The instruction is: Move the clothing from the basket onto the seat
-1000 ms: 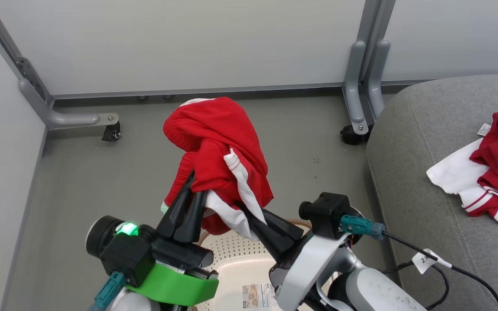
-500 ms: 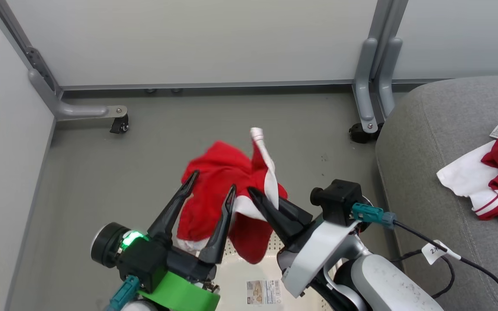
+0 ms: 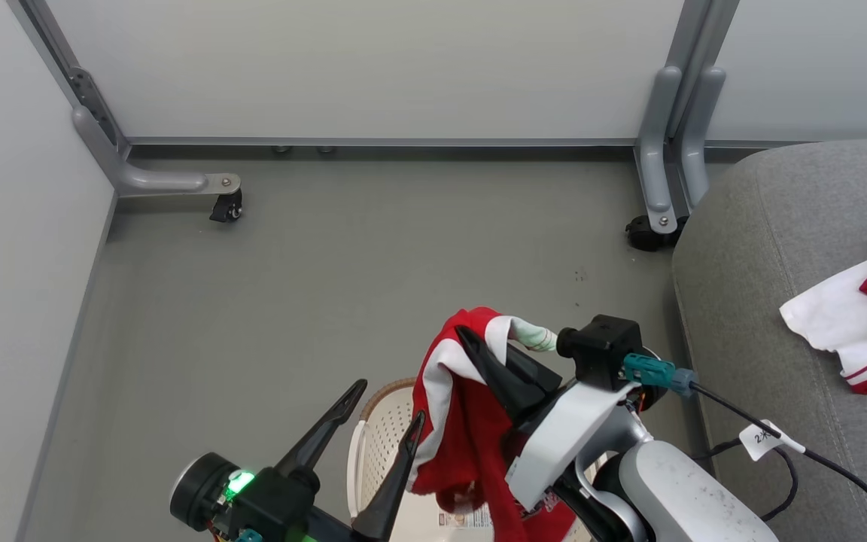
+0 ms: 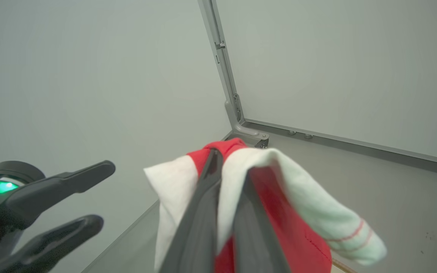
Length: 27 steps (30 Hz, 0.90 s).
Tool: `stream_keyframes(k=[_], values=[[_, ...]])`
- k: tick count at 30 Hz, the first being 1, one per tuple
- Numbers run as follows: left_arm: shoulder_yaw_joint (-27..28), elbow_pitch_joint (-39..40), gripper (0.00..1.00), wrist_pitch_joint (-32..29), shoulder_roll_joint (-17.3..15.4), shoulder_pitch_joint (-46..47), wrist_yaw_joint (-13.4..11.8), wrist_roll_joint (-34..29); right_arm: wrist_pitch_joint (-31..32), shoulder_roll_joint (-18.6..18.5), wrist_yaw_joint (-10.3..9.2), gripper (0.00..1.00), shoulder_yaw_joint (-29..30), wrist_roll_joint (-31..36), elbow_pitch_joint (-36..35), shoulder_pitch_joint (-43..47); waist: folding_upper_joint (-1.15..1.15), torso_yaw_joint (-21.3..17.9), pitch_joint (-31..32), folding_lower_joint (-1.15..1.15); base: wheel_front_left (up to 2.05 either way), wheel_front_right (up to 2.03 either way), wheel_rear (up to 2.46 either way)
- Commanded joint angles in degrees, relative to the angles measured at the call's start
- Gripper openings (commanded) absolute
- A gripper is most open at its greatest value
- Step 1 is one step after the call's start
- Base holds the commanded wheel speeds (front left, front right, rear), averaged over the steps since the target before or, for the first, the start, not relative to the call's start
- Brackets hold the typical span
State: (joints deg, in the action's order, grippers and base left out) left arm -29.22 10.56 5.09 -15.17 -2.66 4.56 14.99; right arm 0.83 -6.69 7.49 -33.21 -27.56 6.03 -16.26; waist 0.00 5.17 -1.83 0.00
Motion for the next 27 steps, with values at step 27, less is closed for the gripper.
stream_keyframes(k=[27], values=[[-1.27,-1.54,1.00,1.28,-1.93,4.80,0.72,-0.28,-5.37,-1.86,0.00,0.00,8.21,1.99,5.45,-6.69,0.00,-14.58,-8.29,0.00,0.00,0.00,0.00]])
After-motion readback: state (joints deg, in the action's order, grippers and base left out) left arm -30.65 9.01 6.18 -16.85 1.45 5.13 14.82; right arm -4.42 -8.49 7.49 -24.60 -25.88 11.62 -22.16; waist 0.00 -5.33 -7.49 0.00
